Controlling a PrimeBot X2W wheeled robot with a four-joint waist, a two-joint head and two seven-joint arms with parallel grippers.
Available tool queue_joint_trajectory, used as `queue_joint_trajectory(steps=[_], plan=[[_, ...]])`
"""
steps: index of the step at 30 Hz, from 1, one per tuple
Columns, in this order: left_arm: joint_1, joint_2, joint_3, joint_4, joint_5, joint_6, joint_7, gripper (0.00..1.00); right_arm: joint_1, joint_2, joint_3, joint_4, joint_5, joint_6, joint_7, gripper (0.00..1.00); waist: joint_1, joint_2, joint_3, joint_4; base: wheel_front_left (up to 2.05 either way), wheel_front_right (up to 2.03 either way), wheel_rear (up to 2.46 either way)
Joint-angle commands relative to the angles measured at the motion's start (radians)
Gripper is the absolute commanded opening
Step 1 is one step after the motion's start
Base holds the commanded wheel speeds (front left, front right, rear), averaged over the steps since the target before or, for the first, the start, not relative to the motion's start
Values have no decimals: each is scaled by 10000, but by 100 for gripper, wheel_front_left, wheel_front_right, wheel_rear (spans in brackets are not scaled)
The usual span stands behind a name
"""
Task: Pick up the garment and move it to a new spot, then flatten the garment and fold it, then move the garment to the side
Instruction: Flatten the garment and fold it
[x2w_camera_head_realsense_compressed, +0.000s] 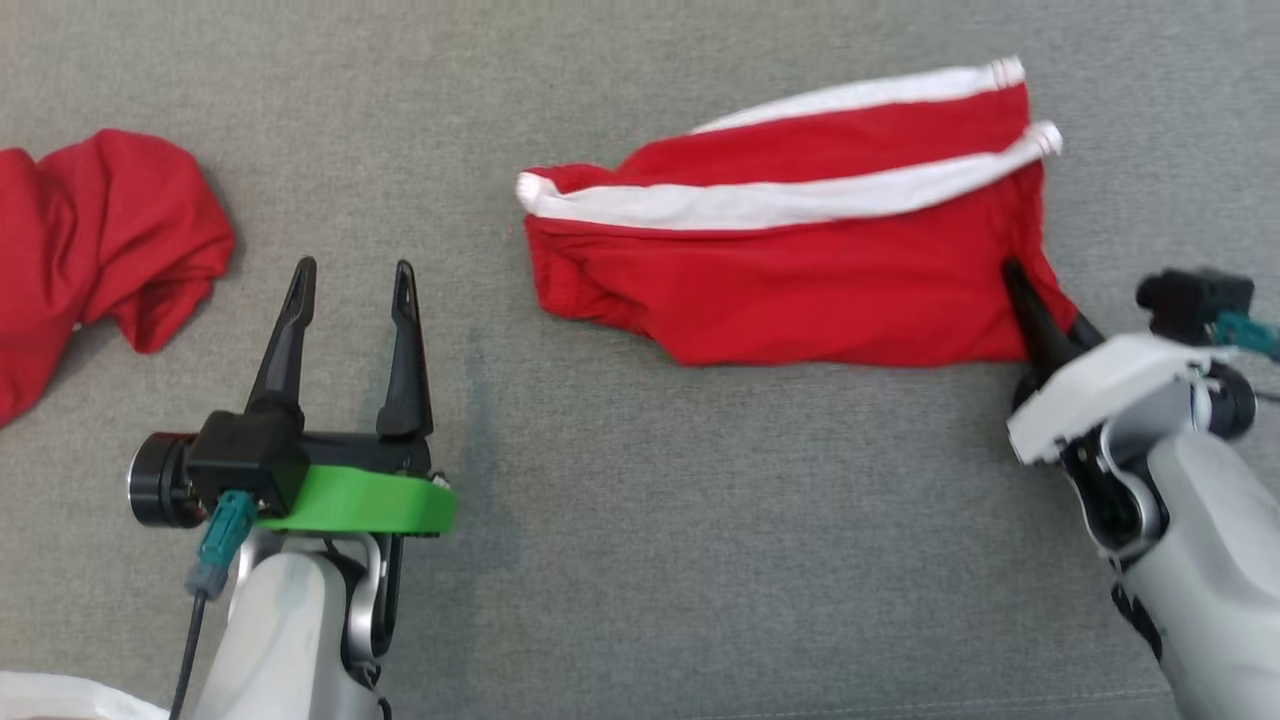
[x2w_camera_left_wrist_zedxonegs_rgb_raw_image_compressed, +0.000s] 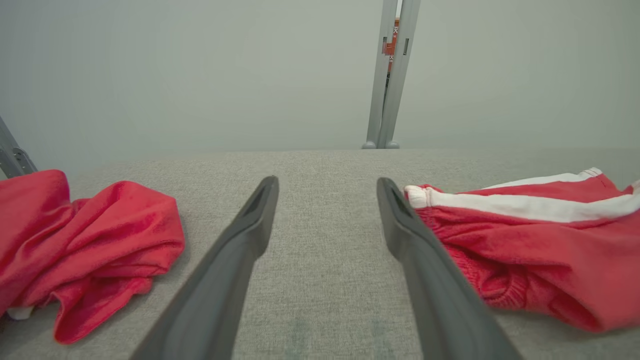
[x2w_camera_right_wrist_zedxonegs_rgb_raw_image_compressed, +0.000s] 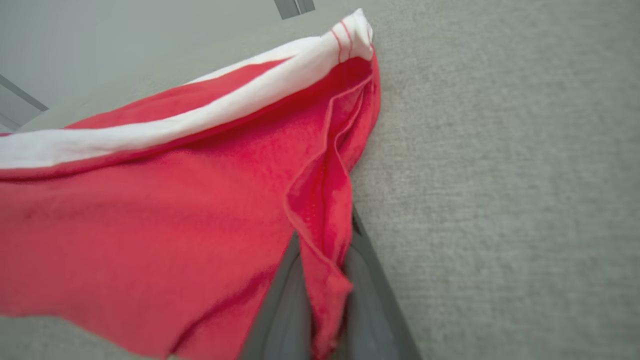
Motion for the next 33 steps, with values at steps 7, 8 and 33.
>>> queue_joint_trajectory(steps=[7,8,33], plan=[[522,62,-9,74,21,-20,-2,100,1961,258,-1295,-834,-341,-20,-250,0,0,0,-582,-433,0,0,0],[537,76,-23,91,23,-35,-2,100,2071,310,-1429,-900,-400,-20,-191,0,0,0,-598,-426,0,0,0],[211,-89,-350,231,-189,-30,-2,100,56,1877,2465,-2936,-2033,-18,1598,0,0,0,-740,423,0,0,0]])
